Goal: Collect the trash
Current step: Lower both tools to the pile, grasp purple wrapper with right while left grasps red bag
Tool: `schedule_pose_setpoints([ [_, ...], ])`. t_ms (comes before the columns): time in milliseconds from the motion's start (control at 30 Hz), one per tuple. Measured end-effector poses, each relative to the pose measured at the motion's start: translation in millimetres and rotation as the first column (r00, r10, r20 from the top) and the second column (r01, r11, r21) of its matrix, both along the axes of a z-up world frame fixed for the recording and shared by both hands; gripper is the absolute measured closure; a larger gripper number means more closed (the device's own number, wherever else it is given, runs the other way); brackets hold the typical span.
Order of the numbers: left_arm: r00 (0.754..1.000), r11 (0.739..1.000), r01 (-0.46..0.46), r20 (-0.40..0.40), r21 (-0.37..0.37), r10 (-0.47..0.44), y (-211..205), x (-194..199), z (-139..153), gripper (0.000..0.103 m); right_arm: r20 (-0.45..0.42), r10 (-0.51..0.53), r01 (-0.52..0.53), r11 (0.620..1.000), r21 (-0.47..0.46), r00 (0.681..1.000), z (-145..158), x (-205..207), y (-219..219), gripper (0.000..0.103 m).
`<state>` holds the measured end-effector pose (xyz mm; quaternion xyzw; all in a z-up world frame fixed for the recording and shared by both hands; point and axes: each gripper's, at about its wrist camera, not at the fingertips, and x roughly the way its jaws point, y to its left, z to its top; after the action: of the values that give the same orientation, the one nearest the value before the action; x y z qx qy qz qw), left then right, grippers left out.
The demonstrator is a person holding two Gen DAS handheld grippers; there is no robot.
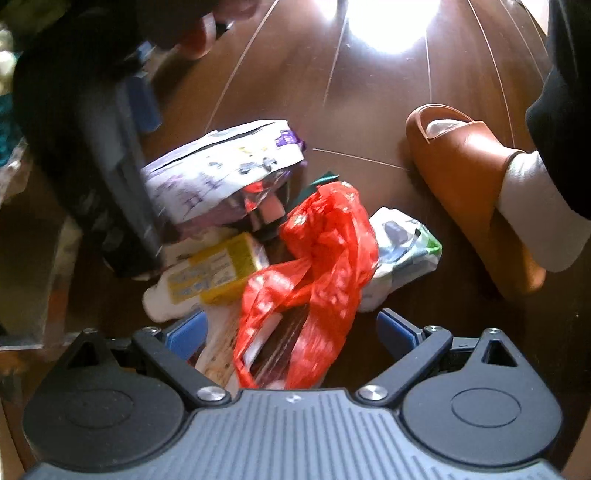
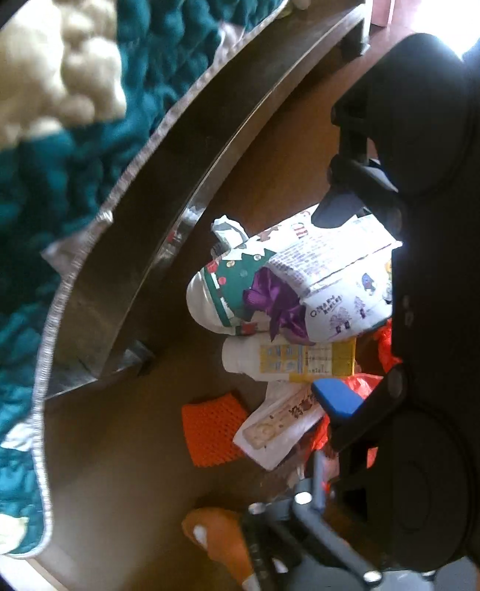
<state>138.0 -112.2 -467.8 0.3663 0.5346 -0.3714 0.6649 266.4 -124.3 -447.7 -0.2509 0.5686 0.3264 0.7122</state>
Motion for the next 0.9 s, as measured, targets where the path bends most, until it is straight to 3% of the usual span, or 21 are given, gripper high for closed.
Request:
schedule_pose_setpoints([
  [67,1.0,1.0,-0.017,-0.005,-0.005,0.017,-7.2,2.4,-6.3,0.008,0.01,0.003,-0.003,1.0,-0.003,1.0,-4.9,0.1,1.3,0.016],
  [167,0.999,0.999,-0.04,-0.03,-0.013,0.04,-16.1,5.9,-13.3,0.022,0.007,-0.004,0.004,1.0,0.001,1.0,-13.2,3.5,0.9,0.016],
  [400,0.98,0.983,-0.175,-0.108,-0.062,0.167,-25.6,22.2,-21.4,0.026,0.01,-0.026,0.026,1.0,0.013,1.0,-23.2,7.0,1.0,0.018],
  [500,0.977,0.982,-0.184,-0.121,-0.047,0.177,-28.3,24.7,-29.4,0.047,0.027,-0.025,0.025,1.0,-0.002,0.999,-28.1,6.7,1.5,0.018],
  [567,0.973,0.98,-0.196,-0.129,-0.042,0.189,-26.6,26.9,-33.9,0.05,0.044,-0.029,0.029,1.0,-0.012,0.999,-30.0,7.2,1.1,0.02],
  [633,0.968,0.975,-0.217,-0.139,-0.042,0.209,-23.9,30.3,-36.2,0.06,0.032,-0.041,0.042,0.999,-0.01,0.999,-32.4,8.8,0.4,0.023],
  [700,0.962,0.97,-0.239,-0.144,-0.037,0.232,-21.1,33.5,-37.6,0.073,0.037,-0.038,0.038,0.999,-0.023,0.999,-35.7,8.6,1.2,0.036],
  [733,0.962,0.969,-0.244,-0.14,-0.035,0.237,-20.4,33.6,-38.0,0.075,0.045,-0.035,0.037,0.998,-0.047,0.998,-38.5,8.5,2.5,0.065],
  [767,0.961,0.969,-0.246,-0.139,-0.035,0.239,-19.4,34.3,-38.2,0.082,0.051,-0.039,0.043,0.996,-0.072,0.998,-40.9,10.0,2.7,0.078],
  [833,0.959,0.967,-0.252,-0.139,-0.03,0.246,-17.9,34.6,-37.5,0.085,0.028,-0.065,0.066,0.996,-0.059,0.997,-39.5,14.7,-1.7,0.081],
  [900,0.95,0.961,-0.274,-0.163,-0.035,0.265,-16.1,36.9,-36.0,0.093,0.033,-0.064,0.066,0.996,-0.064,0.997,-35.1,17.1,-6.9,0.092],
])
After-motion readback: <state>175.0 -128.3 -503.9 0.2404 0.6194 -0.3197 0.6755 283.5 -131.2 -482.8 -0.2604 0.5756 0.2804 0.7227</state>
